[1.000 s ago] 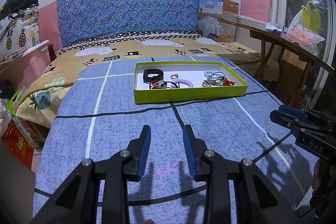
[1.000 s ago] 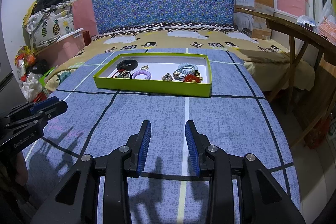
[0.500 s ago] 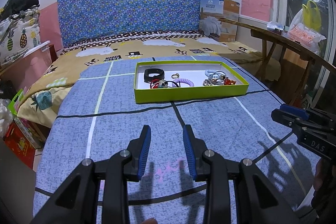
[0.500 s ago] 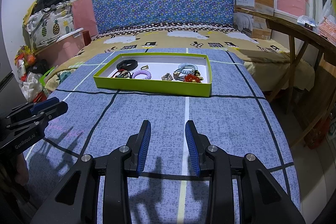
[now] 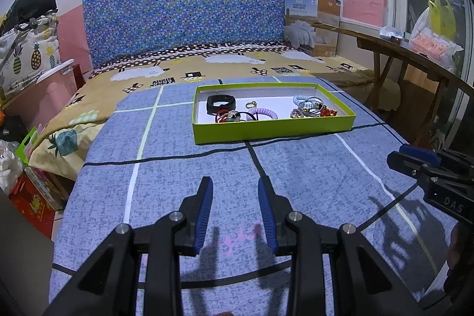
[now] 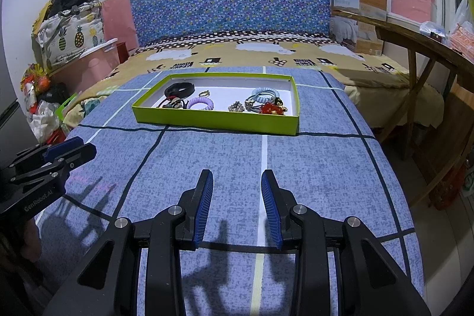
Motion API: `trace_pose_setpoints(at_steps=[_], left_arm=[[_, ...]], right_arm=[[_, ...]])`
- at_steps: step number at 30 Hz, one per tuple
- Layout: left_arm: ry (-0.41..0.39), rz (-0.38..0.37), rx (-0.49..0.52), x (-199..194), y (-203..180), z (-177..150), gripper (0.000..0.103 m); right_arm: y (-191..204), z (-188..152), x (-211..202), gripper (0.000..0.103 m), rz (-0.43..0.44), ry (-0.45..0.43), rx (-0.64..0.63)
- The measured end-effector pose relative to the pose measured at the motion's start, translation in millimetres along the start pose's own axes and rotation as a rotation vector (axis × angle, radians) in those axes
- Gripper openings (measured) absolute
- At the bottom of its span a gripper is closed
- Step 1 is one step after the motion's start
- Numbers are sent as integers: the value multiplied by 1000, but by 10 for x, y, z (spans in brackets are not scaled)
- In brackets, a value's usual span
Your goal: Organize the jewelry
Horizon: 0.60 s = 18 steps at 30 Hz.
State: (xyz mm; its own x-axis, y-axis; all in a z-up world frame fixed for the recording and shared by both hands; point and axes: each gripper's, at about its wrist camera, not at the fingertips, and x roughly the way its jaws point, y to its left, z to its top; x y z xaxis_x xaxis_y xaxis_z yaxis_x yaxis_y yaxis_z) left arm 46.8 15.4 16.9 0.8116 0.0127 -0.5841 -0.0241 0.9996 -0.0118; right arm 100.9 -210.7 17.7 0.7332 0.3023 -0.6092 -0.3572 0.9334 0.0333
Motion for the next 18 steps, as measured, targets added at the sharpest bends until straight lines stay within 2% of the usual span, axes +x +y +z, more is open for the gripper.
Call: trace_pose_setpoints(at_steps=[18], left_arm=[[17, 12, 14, 28, -77, -5, 33]], right_arm=[[8, -8, 3, 35, -1, 3, -2]])
